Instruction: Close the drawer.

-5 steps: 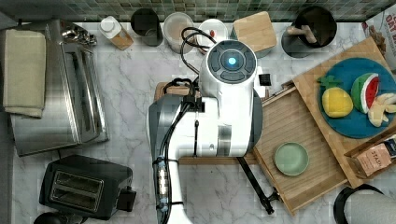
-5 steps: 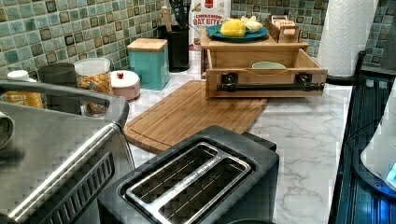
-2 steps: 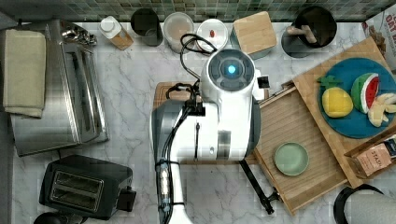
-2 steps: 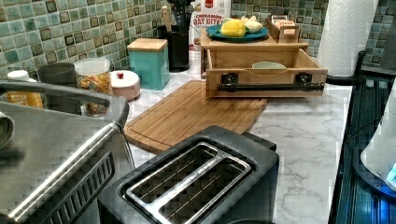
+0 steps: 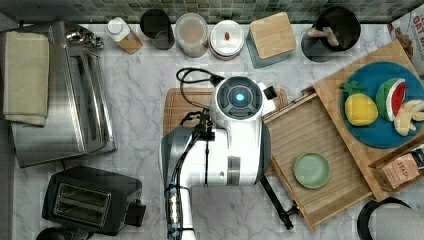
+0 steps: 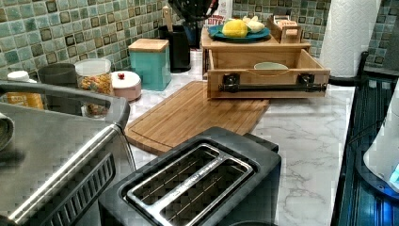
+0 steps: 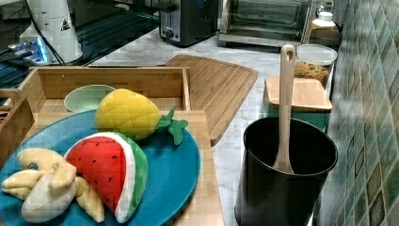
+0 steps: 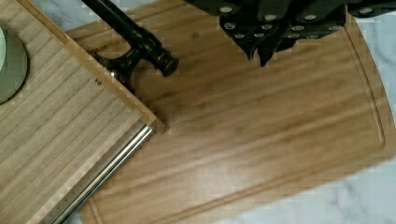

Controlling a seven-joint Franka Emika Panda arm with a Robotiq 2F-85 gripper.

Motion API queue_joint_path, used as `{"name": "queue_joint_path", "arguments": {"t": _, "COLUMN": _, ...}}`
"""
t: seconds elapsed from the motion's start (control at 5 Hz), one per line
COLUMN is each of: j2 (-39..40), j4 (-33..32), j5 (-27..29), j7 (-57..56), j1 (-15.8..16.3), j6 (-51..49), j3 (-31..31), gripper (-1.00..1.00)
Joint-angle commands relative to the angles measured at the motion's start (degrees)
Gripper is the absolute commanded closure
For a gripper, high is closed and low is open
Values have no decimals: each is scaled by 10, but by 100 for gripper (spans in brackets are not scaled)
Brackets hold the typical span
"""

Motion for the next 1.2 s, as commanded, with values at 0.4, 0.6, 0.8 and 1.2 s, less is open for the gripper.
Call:
{"name": "queue_joint_path", "arguments": {"t": 0.4, "j2": -123, "j4": -155, "j5": -39, "j7": -223, "j1": 36, "j6": 51, "j3": 40, "gripper": 100}}
{"name": "queue_joint_path", "arguments": {"t": 0.6, "j2": -142, "j4": -203, "j5": -57, "j7": -274, "j1": 44, "j6": 86, "j3": 35, "gripper": 100}}
{"name": "queue_joint_path", "arguments": {"t": 0.8, "j2": -126, "j4": -207, "j5": -69, "j7": -330, "j1": 39, "j6": 57, "j3": 34, "gripper": 100}}
{"name": "queue_joint_path", "arguments": {"t": 1.2, "j2": -135, "j4": -270, "j5": -114, "j7": -392, "j1": 17, "j6": 92, "j3": 27, "gripper": 100}}
